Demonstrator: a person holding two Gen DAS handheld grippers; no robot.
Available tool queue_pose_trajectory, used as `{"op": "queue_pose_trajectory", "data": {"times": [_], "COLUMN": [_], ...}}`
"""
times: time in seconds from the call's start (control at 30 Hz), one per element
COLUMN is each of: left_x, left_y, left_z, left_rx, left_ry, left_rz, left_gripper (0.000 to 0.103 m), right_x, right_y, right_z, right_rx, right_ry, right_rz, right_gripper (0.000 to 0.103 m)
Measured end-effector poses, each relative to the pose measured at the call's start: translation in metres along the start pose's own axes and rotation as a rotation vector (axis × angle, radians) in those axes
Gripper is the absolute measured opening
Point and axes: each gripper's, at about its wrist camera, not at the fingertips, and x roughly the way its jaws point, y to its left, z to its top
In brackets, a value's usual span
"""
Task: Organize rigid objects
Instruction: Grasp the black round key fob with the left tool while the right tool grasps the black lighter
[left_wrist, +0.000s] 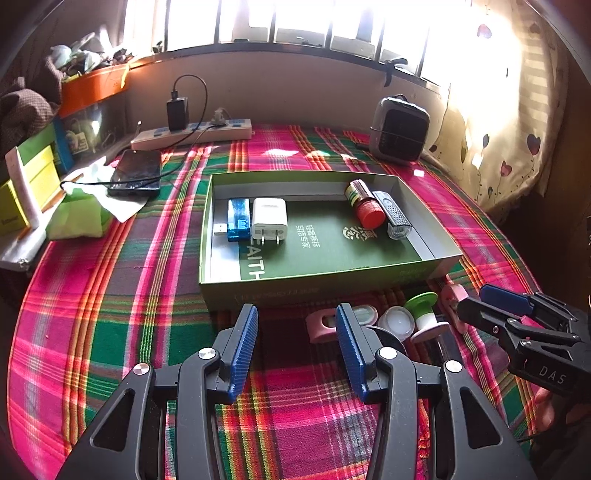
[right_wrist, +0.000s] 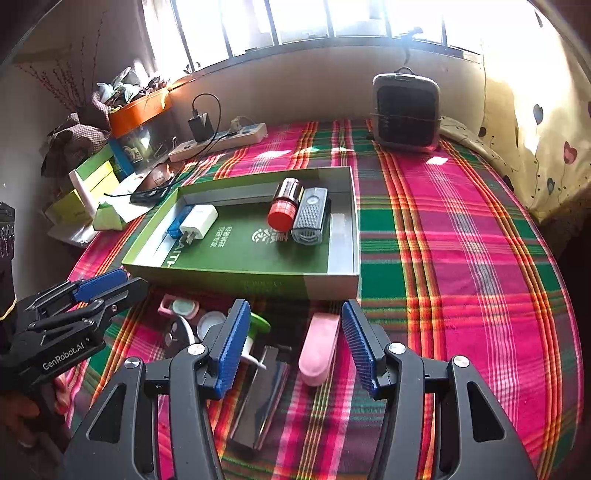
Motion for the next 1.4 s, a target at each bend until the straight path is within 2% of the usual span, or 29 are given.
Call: {"op": "queue_pose_trajectory", "data": {"times": [0.37, 0.63, 0.93, 1.27, 1.4], "left_x": [-0.004, -0.004, -0.002, 0.007, 0.010], "left_y": [0.004, 0.007, 0.005, -0.007, -0.010], "left_z": [-0.018, -0.025, -0.026, -0.026, -0.024], "left_rx": [-0.021, -0.034, -0.035, -0.014, -0.003], "left_ry": [0.019, 0.036, 0.050, 0.086, 0.096], "left_rz": [-0.029, -0.064, -0.110, -0.171, -0.167], "left_gripper": [0.043, 0.043, 0.043, 0.044, 0.044], "right_x": [0.002, 0.012, 0.011, 0.008, 0.006], "right_y": [0.014, 0.025, 0.026, 0.015, 0.012], "right_z": [-0.030, -0.037, -0.039, -0.038, -0.038], "right_rx": [-0.051, -0.103, -0.108, -0.088, -0.088], "right_ry": [0.054, 0.079, 0.065, 0.059, 0.058], "right_rz": [-0.008, -0.047, -0.076, -0.070, -0.063], "right_gripper": [0.053, 0.053, 0.053, 0.034, 0.028]}}
